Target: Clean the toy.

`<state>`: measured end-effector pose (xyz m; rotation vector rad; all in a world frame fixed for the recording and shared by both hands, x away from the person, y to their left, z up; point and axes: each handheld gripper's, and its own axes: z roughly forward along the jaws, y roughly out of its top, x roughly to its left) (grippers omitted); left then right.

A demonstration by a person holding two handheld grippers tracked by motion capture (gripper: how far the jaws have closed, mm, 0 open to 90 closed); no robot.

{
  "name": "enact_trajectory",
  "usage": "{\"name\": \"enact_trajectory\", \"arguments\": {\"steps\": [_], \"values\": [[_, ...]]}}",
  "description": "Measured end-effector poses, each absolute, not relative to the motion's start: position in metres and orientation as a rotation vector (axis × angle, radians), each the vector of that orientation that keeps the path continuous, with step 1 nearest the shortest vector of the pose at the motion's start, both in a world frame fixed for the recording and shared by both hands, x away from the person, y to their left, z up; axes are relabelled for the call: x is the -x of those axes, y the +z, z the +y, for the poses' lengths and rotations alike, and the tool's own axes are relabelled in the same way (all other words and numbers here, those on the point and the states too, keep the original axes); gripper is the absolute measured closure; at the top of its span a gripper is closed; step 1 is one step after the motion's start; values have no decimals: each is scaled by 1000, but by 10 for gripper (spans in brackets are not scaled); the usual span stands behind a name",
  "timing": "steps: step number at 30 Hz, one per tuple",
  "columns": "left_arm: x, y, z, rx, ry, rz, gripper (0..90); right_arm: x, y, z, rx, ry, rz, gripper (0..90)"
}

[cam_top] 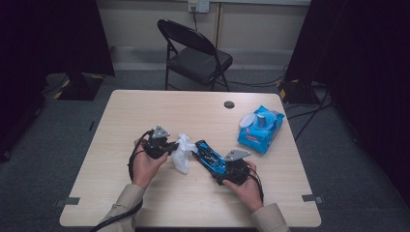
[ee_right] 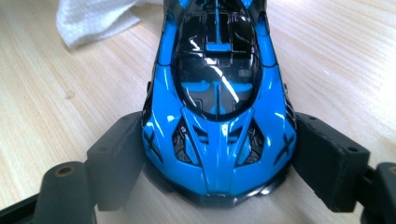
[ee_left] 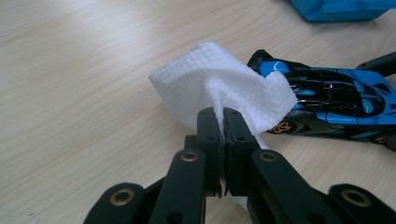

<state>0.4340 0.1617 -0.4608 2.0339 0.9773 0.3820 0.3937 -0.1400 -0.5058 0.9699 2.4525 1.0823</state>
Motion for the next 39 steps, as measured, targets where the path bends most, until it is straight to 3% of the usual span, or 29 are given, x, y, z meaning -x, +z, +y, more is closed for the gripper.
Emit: {"name": "enact_trajectory", "arguments": {"steps": [16,39], "values": [[-425,-461,170,-2029,374,986,869,-400,-478,-146,-991,1187,2399,212],[-413,-478,168,-2049,342,1018,869,-426,-483,-110,-942,1145,2428,498]]}}
